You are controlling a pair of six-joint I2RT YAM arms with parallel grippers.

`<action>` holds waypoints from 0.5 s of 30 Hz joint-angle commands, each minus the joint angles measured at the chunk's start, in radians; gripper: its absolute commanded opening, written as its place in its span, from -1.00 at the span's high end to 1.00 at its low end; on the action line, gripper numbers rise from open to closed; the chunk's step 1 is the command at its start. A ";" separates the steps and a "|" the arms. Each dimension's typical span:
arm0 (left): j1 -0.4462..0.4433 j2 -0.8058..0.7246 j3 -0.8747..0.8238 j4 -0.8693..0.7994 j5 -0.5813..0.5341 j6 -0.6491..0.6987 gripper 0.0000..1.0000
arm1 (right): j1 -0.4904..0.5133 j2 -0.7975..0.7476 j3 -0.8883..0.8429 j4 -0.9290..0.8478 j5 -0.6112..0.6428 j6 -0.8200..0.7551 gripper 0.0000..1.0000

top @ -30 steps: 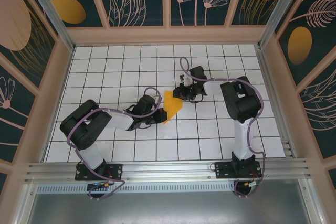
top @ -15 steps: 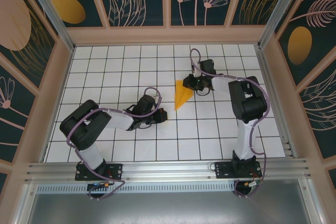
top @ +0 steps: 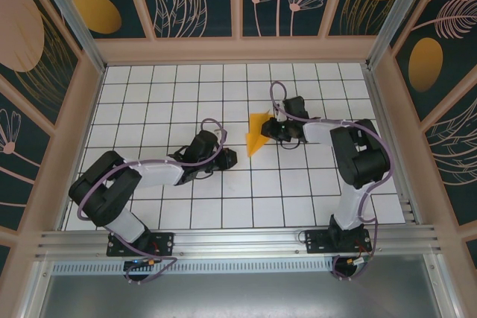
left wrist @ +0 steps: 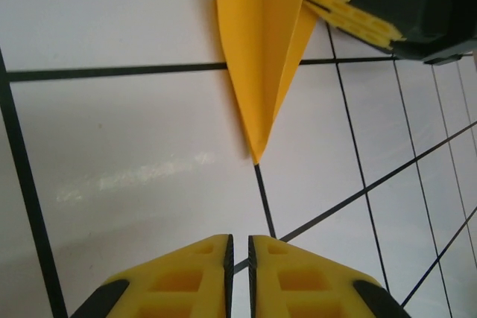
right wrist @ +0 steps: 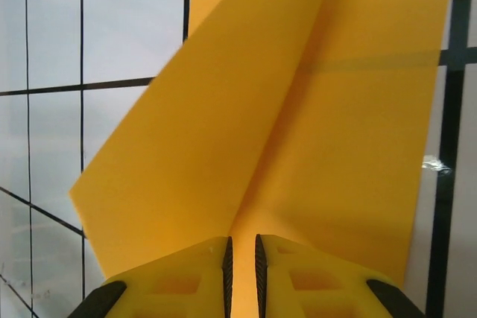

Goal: Fold a paper plane with a square sheet of paper (pick it up from the middle)
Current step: Fourth fold the wing at the center of the table.

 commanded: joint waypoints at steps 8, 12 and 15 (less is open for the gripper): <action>-0.005 -0.004 0.039 0.111 -0.042 -0.012 0.48 | 0.035 0.085 0.043 -0.046 0.081 0.030 0.69; -0.004 0.018 0.047 0.124 -0.043 -0.004 0.39 | 0.071 0.081 0.018 -0.074 0.075 0.065 0.70; -0.004 0.041 0.046 0.148 -0.041 0.003 0.31 | 0.117 0.055 -0.018 -0.096 0.080 0.106 0.70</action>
